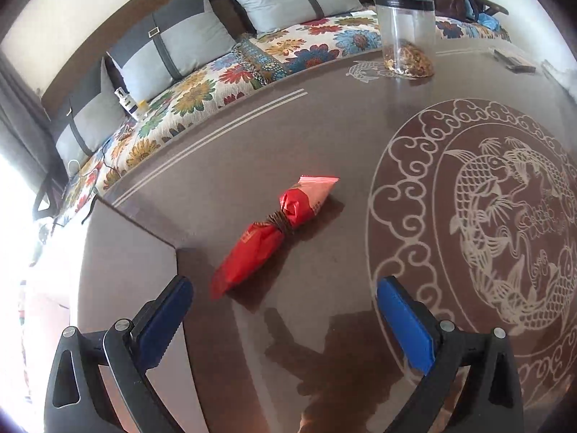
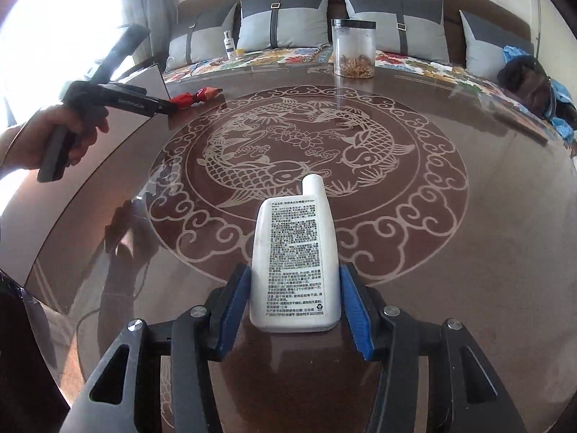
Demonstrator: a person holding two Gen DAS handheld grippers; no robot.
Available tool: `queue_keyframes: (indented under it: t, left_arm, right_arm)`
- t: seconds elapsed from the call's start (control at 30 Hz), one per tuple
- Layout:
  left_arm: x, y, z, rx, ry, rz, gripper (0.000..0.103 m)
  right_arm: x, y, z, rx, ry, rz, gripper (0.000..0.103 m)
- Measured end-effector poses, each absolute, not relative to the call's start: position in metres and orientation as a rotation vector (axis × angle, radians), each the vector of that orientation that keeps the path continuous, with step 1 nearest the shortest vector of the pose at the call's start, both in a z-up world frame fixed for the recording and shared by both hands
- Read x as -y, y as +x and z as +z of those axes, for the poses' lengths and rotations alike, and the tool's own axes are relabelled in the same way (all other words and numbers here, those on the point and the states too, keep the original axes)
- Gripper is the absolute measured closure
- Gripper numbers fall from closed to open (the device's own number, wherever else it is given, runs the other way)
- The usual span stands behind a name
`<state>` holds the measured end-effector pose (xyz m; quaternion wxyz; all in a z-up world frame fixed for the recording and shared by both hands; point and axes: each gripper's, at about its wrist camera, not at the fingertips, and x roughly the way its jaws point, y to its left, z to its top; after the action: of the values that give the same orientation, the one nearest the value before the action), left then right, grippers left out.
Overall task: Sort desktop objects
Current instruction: 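Grasp the red string-tied packet with the left tool while the right holds the tube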
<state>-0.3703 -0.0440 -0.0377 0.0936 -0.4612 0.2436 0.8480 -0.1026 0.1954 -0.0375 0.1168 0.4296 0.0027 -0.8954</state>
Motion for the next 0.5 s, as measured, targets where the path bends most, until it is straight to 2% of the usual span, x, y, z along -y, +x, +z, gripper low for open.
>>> queue_keyframes:
  t: [0.1, 0.2, 0.23, 0.27, 0.3, 0.33, 0.37, 0.43, 0.5]
  left_arm:
    - [0.042, -0.399, -0.05, -0.726, -1.374, 2.533, 0.0]
    - [0.046, -0.414, -0.056, -0.606, -1.351, 2.546, 0.0]
    - [0.048, -0.416, -0.055, -0.556, -1.345, 2.544, 0.005]
    - [0.05, -0.416, -0.054, -0.49, -1.339, 2.516, 0.027]
    - [0.051, -0.415, -0.053, -0.418, -1.34, 2.488, 0.039]
    - [0.049, -0.414, -0.051, -0.37, -1.346, 2.473, 0.066]
    - [0.045, -0.409, -0.051, -0.353, -1.355, 2.464, 0.081]
    - [0.036, -0.393, -0.05, -0.382, -1.358, 2.501, 0.082]
    - [0.035, -0.369, -0.051, -0.293, -1.371, 2.515, 0.082]
  right_arm:
    - [-0.196, -0.105, -0.038, 0.011, 1.253, -2.622, 0.051]
    - [-0.197, -0.106, -0.037, 0.029, 1.252, -2.621, 0.051]
    - [-0.197, -0.106, -0.037, 0.027, 1.252, -2.621, 0.051]
    - [-0.197, -0.106, -0.037, 0.023, 1.253, -2.622, 0.051]
    - [-0.196, -0.106, -0.037, 0.017, 1.254, -2.624, 0.051]
    - [-0.195, -0.106, -0.038, 0.007, 1.256, -2.625, 0.05]
    - [-0.194, -0.106, -0.038, -0.003, 1.256, -2.626, 0.05]
    - [-0.192, -0.106, -0.038, -0.025, 1.26, -2.629, 0.049]
    - [-0.192, -0.106, -0.039, -0.036, 1.262, -2.632, 0.049]
